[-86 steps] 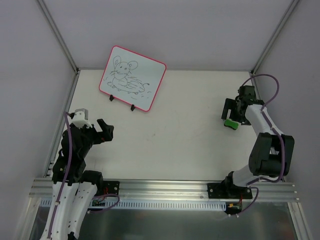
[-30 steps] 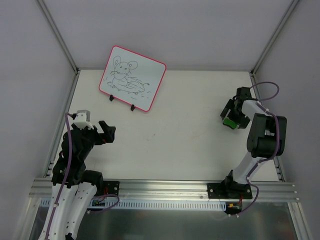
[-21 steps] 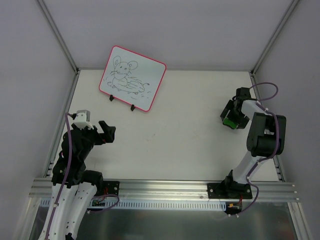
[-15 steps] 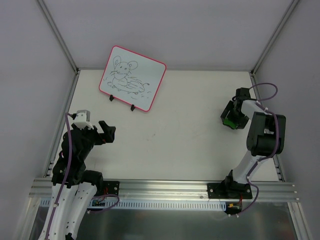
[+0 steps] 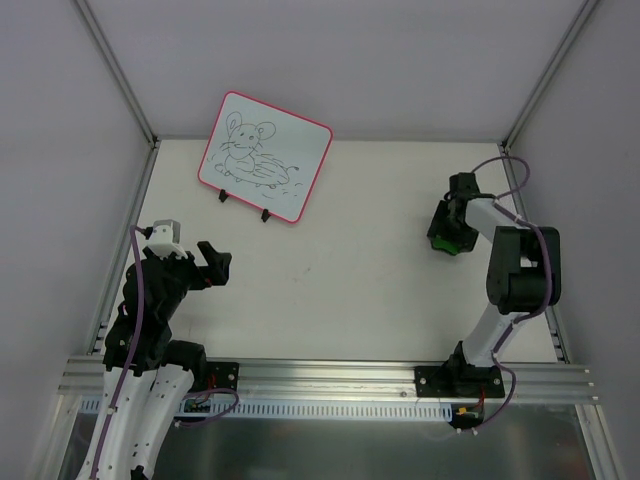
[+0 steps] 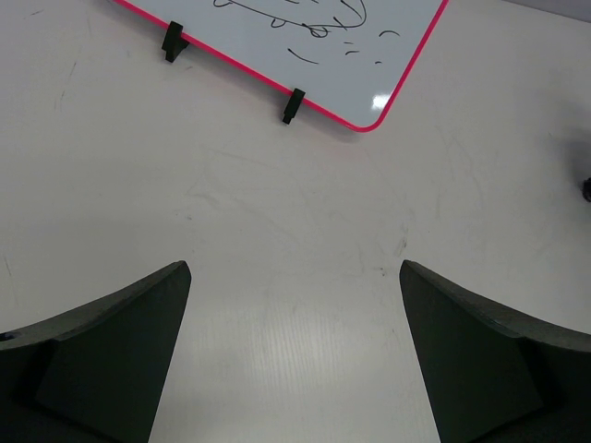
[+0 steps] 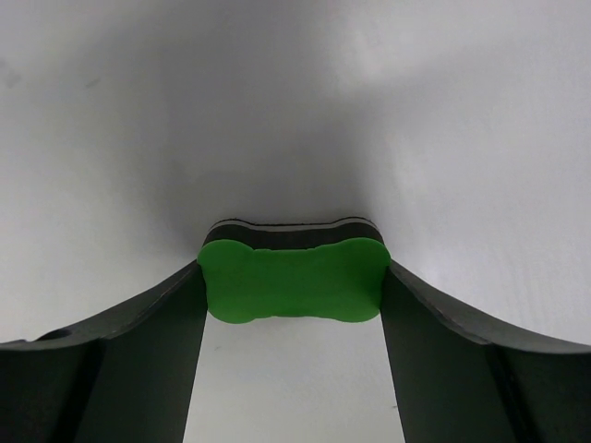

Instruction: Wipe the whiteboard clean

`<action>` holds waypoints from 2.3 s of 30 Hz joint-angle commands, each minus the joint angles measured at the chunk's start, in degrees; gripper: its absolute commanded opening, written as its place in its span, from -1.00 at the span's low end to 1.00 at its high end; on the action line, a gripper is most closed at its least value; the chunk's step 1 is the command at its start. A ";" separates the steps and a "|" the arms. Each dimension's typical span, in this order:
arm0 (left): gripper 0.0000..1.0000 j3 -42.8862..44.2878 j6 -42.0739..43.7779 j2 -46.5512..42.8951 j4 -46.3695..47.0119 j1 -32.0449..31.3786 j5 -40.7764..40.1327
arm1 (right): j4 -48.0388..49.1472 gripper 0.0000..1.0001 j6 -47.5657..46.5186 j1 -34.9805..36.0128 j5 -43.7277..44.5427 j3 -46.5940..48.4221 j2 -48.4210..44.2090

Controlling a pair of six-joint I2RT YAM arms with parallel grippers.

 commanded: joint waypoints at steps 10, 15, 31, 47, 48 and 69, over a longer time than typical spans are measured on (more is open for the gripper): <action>0.98 -0.13 0.13 -0.37 1.87 -0.69 -1.20 | -10.23 0.25 -2.75 40.98 4.08 22.37 7.64; 0.98 -0.13 0.21 -1.60 1.86 -0.52 -3.39 | -12.43 0.28 -3.27 51.92 1.10 34.58 17.12; 0.97 -0.39 -0.49 -5.03 1.69 -0.25 -7.27 | -12.08 0.69 -4.77 62.30 -1.89 40.59 25.67; 0.98 -0.48 -0.23 -2.92 1.69 0.27 -4.20 | -2.60 0.98 -9.07 53.61 -3.04 26.12 2.94; 0.98 -0.39 -0.14 -2.74 1.78 0.27 -3.85 | -1.02 0.98 -9.43 52.47 -2.86 25.30 1.86; 0.98 -0.31 0.39 -0.10 1.78 0.71 -1.29 | 28.95 0.94 -6.36 30.57 -22.64 31.00 10.63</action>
